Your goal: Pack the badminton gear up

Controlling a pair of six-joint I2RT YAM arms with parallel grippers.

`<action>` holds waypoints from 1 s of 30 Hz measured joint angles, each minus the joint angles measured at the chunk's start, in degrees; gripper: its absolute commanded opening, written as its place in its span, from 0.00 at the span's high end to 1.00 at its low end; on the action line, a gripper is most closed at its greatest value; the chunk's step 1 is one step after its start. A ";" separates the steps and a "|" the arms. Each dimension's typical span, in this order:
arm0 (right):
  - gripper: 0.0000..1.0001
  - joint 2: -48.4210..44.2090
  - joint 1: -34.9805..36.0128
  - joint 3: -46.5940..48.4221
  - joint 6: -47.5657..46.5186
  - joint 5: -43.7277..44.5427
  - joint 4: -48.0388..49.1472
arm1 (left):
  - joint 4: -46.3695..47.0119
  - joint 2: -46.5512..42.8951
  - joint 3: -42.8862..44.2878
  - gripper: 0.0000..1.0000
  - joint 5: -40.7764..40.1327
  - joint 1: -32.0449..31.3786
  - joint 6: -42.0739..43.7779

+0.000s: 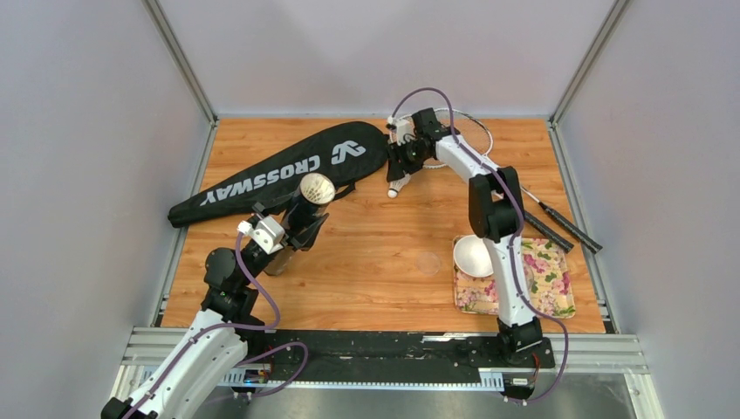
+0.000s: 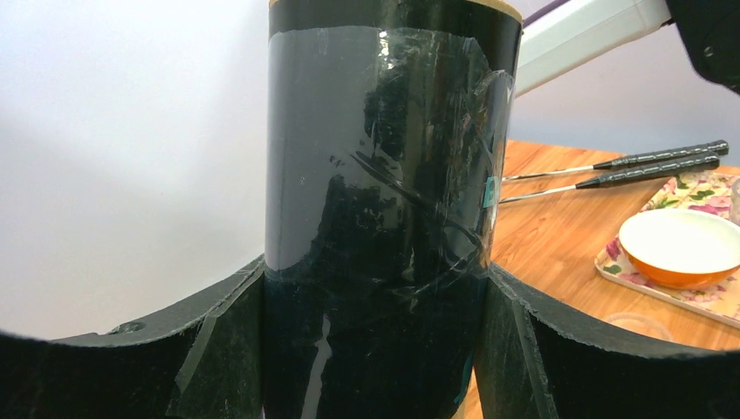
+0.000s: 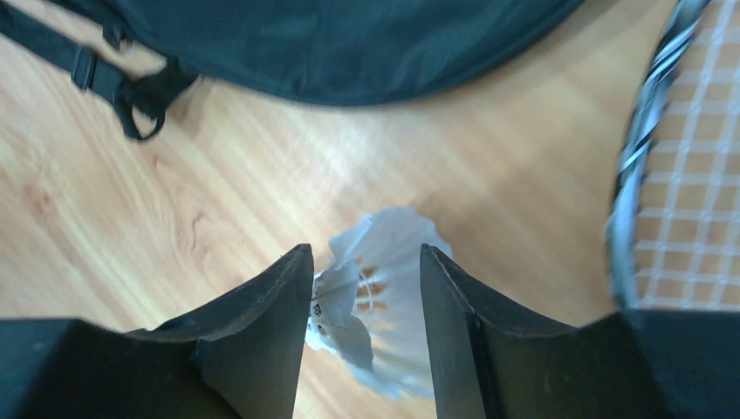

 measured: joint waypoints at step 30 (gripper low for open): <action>1.00 -23.45 0.52 -35.76 24.94 -1.55 14.05 | 0.09 0.13 0.00 0.93 0.31 0.00 -0.13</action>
